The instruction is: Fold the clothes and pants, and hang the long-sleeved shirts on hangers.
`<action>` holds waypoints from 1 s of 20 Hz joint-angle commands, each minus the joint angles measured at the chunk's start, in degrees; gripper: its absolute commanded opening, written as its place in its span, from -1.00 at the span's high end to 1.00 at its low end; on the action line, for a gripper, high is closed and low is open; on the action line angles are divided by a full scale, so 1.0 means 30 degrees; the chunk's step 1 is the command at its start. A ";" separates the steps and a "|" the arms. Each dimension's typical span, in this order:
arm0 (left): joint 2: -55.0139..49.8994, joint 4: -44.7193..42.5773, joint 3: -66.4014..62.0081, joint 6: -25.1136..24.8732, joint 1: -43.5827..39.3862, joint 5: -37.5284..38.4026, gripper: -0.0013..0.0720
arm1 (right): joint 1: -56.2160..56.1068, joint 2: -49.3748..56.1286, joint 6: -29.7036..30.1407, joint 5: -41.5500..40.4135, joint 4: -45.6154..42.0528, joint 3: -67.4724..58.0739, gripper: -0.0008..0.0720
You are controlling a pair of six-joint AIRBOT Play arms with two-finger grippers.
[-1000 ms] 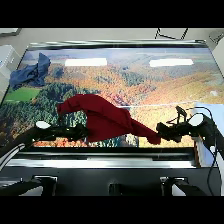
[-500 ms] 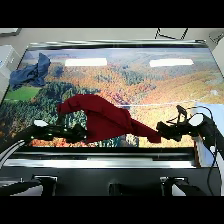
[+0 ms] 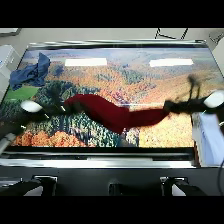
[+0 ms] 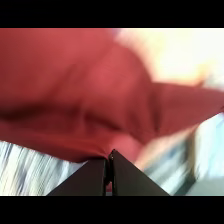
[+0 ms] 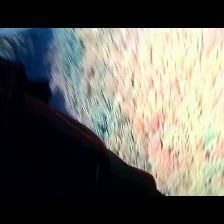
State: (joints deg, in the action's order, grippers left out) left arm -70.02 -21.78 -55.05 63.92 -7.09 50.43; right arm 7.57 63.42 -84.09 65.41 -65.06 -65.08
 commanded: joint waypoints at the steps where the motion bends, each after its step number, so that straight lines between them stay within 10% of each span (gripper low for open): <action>1: 0.2426 0.0270 -0.9012 -0.0801 0.2310 -0.1180 0.87 | -0.0007 -0.0029 0.1479 -0.1486 -0.0153 -0.8837 0.88; 6: 0.2645 0.0270 -2.0575 -0.0801 0.4058 -0.2521 0.87 | -0.0007 -0.0342 0.0947 -0.2834 -0.0233 -1.8506 0.88; 13: 0.3330 0.0262 -2.2032 -0.1129 0.4044 -0.9493 0.87 | -0.0007 -0.2849 -0.0262 -0.3942 0.0022 -1.8549 0.88; 20: 0.0656 0.0211 -2.0444 -0.3679 0.3657 -1.2968 0.87 | -0.0015 -0.0699 -0.4794 0.5260 0.0313 -1.4513 0.88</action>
State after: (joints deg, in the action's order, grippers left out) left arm -63.72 -20.88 -117.16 55.57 4.64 15.90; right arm 7.49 58.26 -92.25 67.90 -63.81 -115.11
